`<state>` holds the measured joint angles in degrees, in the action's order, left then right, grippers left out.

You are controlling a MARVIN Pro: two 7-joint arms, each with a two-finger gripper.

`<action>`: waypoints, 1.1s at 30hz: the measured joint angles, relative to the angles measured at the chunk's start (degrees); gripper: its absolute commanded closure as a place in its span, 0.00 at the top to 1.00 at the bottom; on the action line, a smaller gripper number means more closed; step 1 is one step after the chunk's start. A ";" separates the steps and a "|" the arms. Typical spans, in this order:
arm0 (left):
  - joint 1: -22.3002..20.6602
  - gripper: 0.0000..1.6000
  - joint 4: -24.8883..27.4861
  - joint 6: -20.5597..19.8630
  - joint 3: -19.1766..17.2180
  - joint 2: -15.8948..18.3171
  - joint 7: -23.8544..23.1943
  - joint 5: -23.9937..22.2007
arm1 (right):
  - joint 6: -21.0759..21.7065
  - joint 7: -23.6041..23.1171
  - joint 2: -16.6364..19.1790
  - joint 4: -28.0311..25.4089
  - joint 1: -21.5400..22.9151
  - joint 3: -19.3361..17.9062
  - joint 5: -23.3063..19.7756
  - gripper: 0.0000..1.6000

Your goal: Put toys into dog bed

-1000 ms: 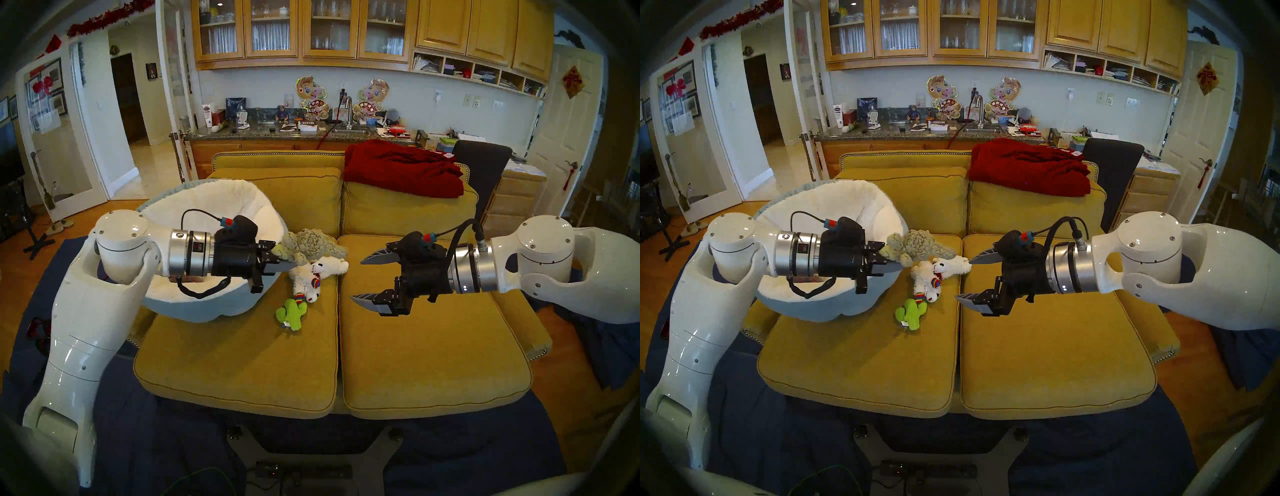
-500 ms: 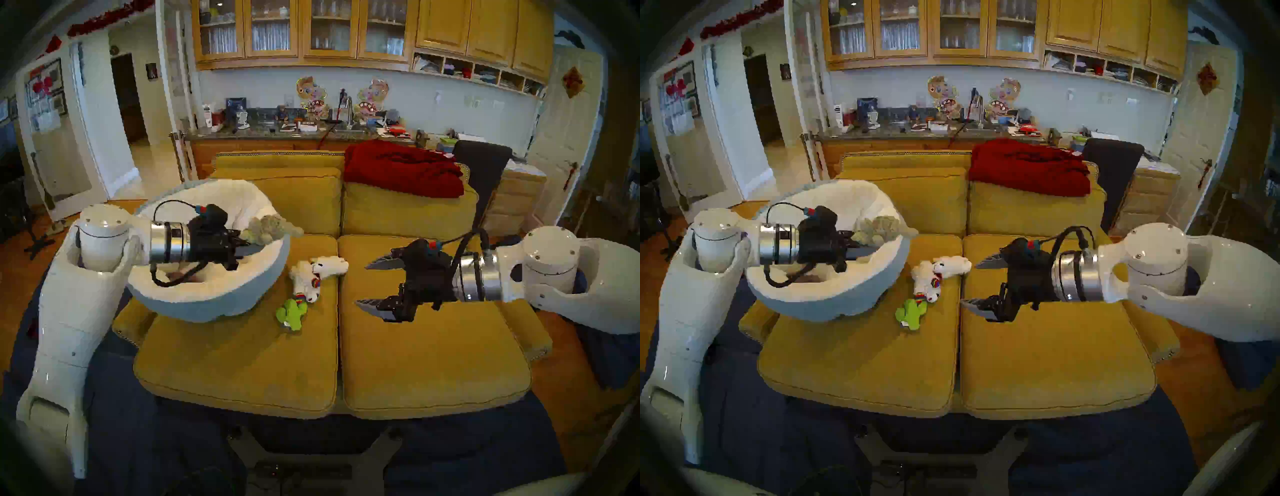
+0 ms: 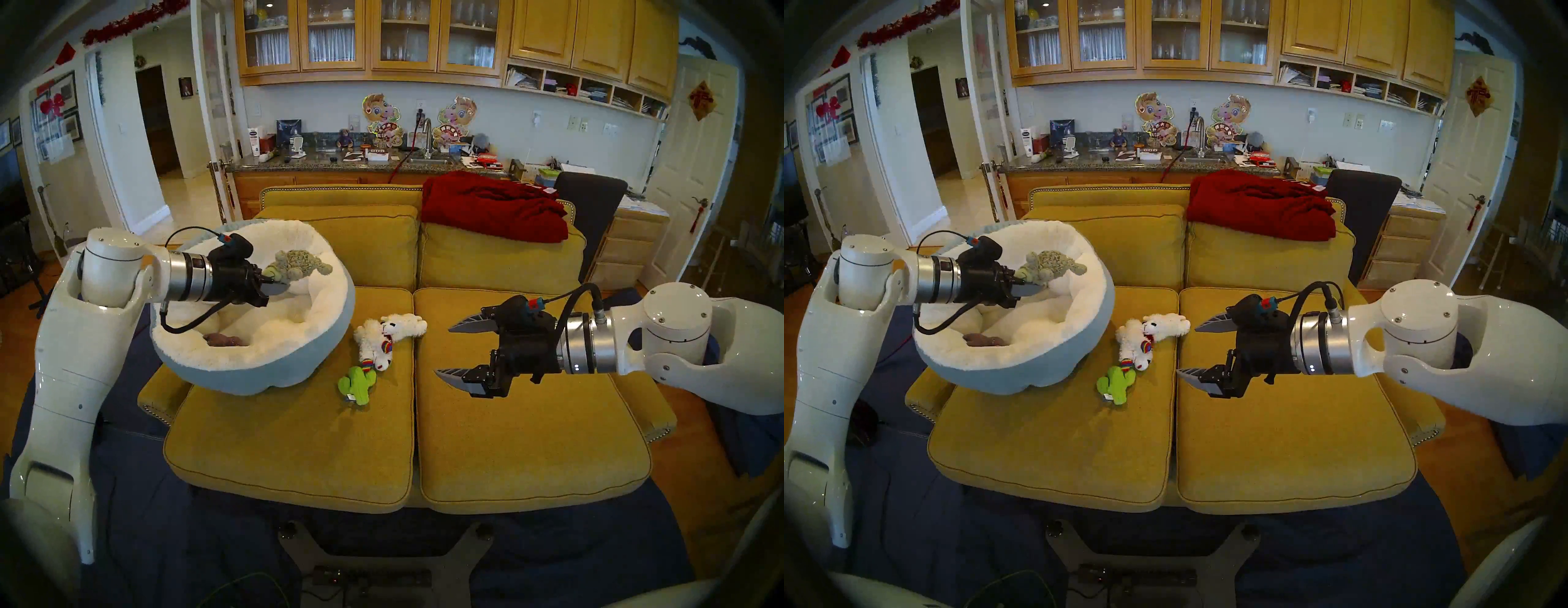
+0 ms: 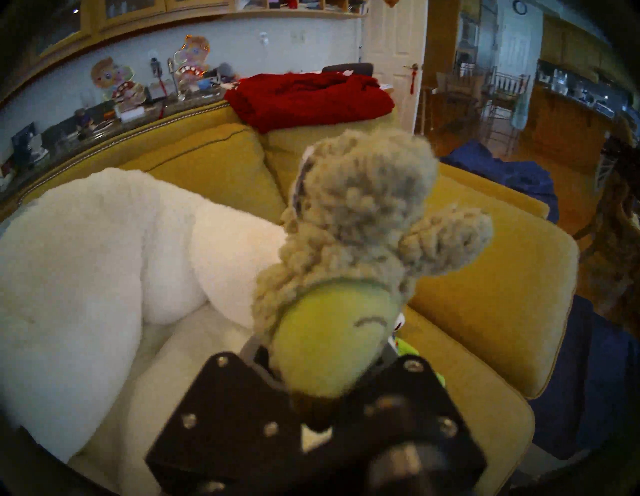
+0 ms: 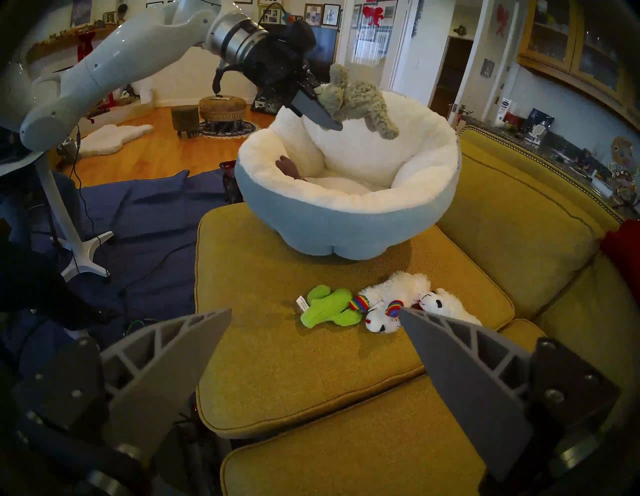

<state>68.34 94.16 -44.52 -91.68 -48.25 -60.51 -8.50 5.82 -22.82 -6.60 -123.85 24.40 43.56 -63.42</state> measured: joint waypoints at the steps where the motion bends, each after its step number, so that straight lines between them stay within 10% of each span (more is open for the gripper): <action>1: -0.53 0.00 -0.75 -0.23 0.62 0.37 0.15 0.35 | -0.03 0.01 0.04 -0.01 0.01 0.02 0.00 1.00; 15: -5.91 0.00 -11.12 1.86 7.21 2.73 -0.18 5.32 | -0.16 0.07 0.40 -0.15 0.06 0.18 0.01 1.00; 17: -6.71 0.25 -12.08 2.31 7.74 2.74 -0.44 5.81 | -0.17 0.08 0.43 -0.17 0.07 0.19 0.01 1.00; 18: -6.99 0.77 -12.38 2.47 7.90 2.74 -0.52 5.98 | -0.17 0.08 0.44 -0.17 0.07 0.19 0.01 1.00; 19: -7.44 0.99 -12.84 2.72 8.20 2.74 -0.68 6.25 | -0.17 0.09 0.46 -0.18 0.08 0.20 0.01 1.00; 33: -11.47 1.00 -15.82 5.38 9.75 2.72 -2.86 8.10 | -0.20 0.13 0.61 -0.24 0.13 0.24 0.02 1.00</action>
<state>56.88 78.34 -39.14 -81.92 -45.53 -63.37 -0.39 5.62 -22.70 -5.99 -124.09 24.53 43.80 -63.40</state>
